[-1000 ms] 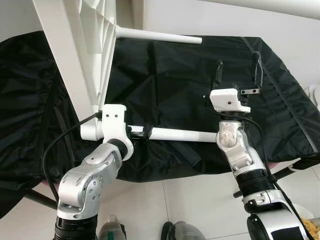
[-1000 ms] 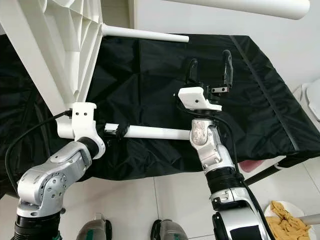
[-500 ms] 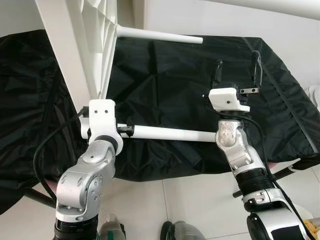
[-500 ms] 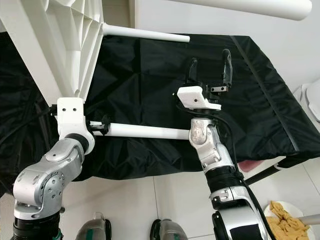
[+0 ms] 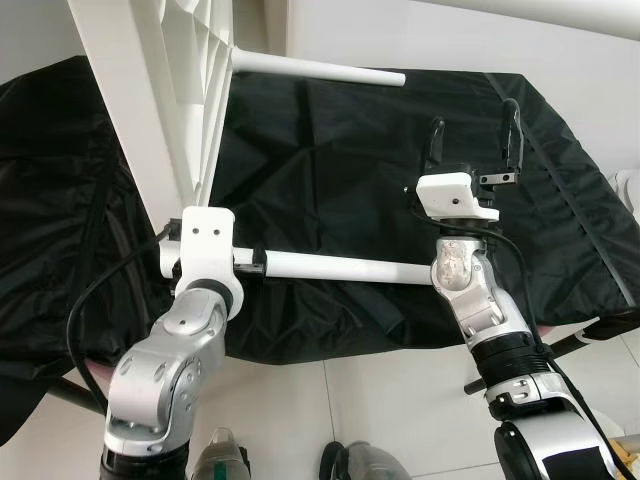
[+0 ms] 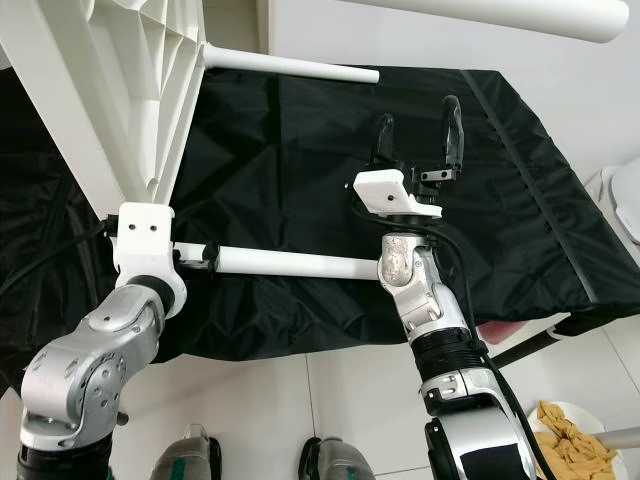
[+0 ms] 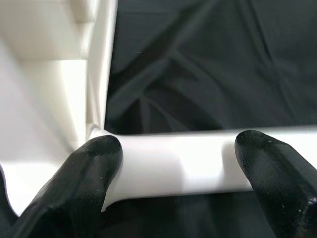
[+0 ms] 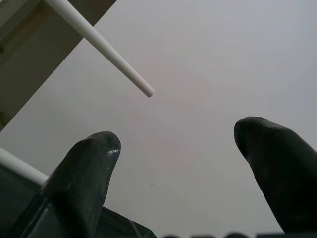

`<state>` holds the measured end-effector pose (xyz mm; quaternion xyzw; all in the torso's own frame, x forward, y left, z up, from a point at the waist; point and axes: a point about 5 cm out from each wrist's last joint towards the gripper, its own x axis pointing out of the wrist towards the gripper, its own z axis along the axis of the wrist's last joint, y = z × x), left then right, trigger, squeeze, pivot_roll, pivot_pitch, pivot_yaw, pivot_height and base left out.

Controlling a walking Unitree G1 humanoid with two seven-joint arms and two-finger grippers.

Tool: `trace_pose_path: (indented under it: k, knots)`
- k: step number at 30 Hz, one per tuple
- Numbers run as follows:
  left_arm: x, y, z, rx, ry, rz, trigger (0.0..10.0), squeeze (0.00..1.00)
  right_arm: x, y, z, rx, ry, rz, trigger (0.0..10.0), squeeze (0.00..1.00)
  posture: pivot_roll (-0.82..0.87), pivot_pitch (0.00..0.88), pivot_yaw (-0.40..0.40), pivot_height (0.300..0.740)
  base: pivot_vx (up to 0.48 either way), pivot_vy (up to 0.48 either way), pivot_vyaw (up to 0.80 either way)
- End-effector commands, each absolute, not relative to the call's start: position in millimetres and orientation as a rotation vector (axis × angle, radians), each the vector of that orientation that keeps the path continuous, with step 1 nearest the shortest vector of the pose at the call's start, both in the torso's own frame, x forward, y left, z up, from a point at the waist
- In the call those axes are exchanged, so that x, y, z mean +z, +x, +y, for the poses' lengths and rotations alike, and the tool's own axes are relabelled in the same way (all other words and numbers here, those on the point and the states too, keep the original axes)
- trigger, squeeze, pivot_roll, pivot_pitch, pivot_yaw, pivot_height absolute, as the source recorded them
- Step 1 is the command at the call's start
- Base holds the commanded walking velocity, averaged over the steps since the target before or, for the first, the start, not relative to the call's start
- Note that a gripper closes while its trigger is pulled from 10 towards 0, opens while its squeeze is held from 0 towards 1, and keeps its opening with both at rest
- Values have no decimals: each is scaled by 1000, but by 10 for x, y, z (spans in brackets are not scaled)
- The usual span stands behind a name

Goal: Building children table

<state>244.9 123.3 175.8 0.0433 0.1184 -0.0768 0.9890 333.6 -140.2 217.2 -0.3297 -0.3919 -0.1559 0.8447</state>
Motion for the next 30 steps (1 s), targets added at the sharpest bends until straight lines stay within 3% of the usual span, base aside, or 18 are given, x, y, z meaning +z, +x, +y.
trace_pose_path:
  k: [1,6,17,20,30]
  knots:
    - [1671,2375,1174,-287,96,265,10000,0,2178,3348,-1402,-336,-694,-826,10000,0,188,124,-80,740,0,0,0]
    - [1671,2283,1183,-360,137,228,10000,0,2178,3350,-1402,-334,-697,-827,10000,0,184,126,-78,740,0,0,0]
    - [1763,2168,1357,-335,181,233,10000,0,2155,3358,-1395,-329,-700,-821,10000,0,199,129,-83,740,0,0,0]
    - [1780,2120,1443,-333,268,206,10000,0,2151,3365,-1372,-321,-698,-821,10000,0,204,128,-85,740,0,0,0]
    - [1755,2163,1702,-133,231,247,10000,0,2148,3389,-1363,-312,-699,-818,10000,0,219,127,-89,740,0,0,0]
